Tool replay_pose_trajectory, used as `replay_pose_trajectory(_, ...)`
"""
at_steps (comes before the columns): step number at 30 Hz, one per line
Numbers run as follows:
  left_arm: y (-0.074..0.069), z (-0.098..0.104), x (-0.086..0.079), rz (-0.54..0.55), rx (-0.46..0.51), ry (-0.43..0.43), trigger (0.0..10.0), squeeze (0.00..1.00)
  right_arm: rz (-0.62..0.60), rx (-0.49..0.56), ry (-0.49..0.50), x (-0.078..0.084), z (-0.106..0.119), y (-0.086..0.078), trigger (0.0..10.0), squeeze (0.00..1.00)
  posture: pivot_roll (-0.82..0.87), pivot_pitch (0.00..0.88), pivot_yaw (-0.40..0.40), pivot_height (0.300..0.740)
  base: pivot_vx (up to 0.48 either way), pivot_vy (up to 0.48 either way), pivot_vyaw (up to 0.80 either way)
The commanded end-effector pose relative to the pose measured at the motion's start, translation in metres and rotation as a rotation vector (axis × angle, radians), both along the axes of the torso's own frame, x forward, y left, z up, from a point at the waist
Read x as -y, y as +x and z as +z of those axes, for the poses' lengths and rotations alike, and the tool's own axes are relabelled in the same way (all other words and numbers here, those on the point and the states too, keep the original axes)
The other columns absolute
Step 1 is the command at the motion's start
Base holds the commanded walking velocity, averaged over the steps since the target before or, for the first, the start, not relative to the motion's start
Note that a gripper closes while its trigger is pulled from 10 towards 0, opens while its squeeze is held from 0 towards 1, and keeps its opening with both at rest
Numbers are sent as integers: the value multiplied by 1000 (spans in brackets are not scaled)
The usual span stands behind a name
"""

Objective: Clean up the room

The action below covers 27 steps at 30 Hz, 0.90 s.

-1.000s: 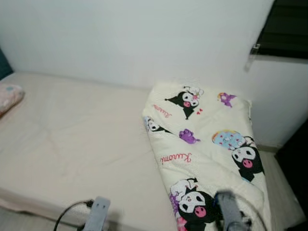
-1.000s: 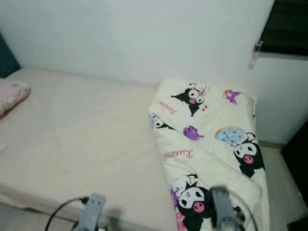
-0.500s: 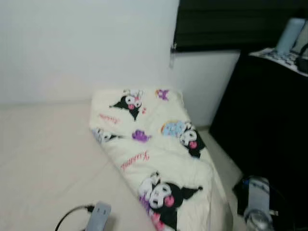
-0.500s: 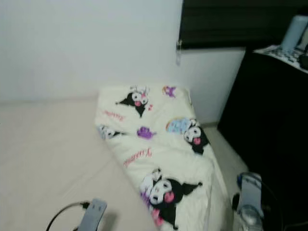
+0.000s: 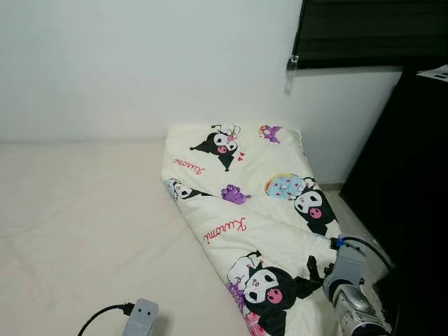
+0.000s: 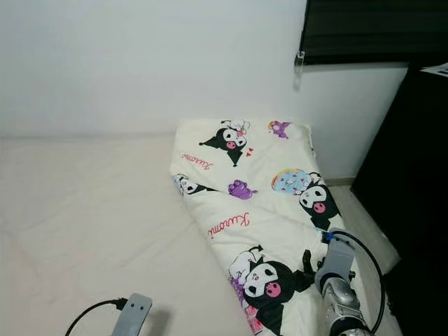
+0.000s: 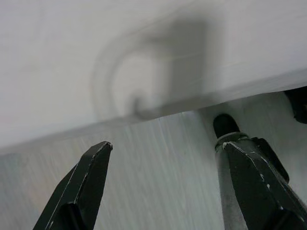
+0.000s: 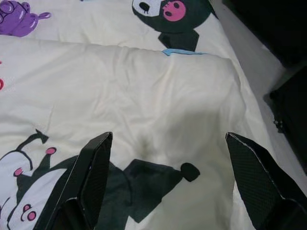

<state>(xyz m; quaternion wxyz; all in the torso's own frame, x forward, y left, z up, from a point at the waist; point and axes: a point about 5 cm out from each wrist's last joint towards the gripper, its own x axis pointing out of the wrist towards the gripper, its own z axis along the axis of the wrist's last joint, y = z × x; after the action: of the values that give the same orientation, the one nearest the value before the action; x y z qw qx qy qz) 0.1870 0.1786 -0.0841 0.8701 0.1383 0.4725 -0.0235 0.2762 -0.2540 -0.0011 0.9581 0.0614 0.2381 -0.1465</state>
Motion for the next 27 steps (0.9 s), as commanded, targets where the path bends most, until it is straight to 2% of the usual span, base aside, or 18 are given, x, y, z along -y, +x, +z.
replay_pose_trajectory(1, -6, -2, -8, 22, -32, 24, 10000, 0, -20, -18, 21, 1, -5, -5, 10000, 0, -130, 60, 23, 740, 0, 0, 0)
replay_pose_trajectory(7, -9, -3, -10, 19, -45, 40, 10000, 0, -13, -25, 24, 0, -8, -8, 10000, 0, -134, 60, 24, 740, -415, 0, 0)
replay_pose_trajectory(9, -9, -4, -9, 7, -52, 49, 10000, 0, 7, -52, 30, -6, -14, -13, 10000, 0, -139, 61, 26, 740, -457, 0, 0)
replay_pose_trajectory(17, -9, -4, -6, -7, -53, 37, 10000, 0, 24, -79, 27, -13, -21, -18, 10000, 0, -141, 61, 23, 740, -417, 0, 0)
replay_pose_trajectory(27, -10, -5, -4, -26, -58, 26, 10000, 0, 26, -83, 15, -13, -20, -17, 10000, 0, -141, 63, 25, 740, 0, 0, 0)
